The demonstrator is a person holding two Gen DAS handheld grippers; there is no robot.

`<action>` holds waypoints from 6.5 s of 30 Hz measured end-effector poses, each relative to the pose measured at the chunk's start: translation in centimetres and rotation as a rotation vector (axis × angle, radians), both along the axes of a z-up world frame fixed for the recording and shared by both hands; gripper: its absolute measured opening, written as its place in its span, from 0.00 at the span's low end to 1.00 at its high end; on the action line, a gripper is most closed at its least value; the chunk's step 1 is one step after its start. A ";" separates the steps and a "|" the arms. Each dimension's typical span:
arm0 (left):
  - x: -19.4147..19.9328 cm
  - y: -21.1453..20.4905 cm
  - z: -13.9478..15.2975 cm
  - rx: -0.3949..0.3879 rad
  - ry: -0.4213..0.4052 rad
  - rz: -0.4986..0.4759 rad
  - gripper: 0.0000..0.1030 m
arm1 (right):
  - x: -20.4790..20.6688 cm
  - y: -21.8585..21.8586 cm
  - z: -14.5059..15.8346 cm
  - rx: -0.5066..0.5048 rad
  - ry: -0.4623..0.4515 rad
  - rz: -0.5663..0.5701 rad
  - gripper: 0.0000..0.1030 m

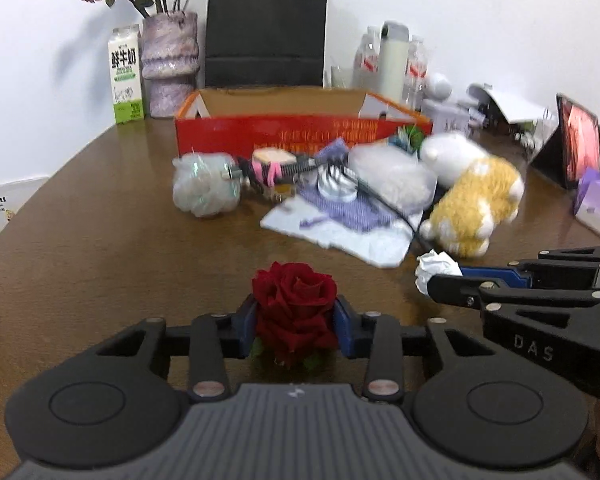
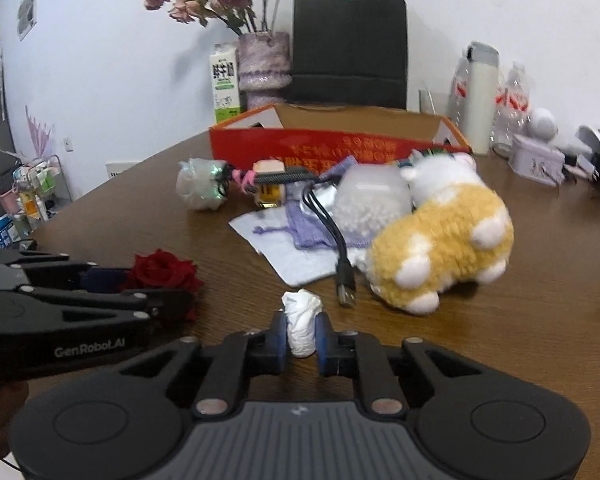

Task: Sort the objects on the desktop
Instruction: 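Carry both items over the cardboard box and open both tools to drop them, then grasp the clear plastic bag with the left tool while the right tool grasps the black coiled cable, then carry the bag and cable over the cardboard box and release both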

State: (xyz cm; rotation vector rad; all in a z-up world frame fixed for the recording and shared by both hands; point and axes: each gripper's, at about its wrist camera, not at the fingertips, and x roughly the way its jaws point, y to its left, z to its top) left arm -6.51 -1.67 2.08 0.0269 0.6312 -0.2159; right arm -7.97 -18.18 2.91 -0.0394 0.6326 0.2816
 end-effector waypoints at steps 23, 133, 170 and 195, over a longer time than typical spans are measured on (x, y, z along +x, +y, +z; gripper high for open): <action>40.9 -0.1 4.4 0.159 0.178 0.105 0.65 | 42.4 -4.7 4.5 -0.132 0.238 -0.187 0.47; -1.0 1.1 0.4 -0.060 0.078 -0.108 0.67 | 0.4 -8.4 1.8 0.209 0.186 -0.127 0.21; 40.6 -4.4 5.4 0.132 0.163 -0.044 0.47 | 38.3 -5.2 7.3 -0.073 0.161 -0.208 0.09; 28.9 -1.2 10.8 0.022 0.143 0.059 0.92 | 26.1 -5.5 11.6 0.075 0.019 -0.178 0.71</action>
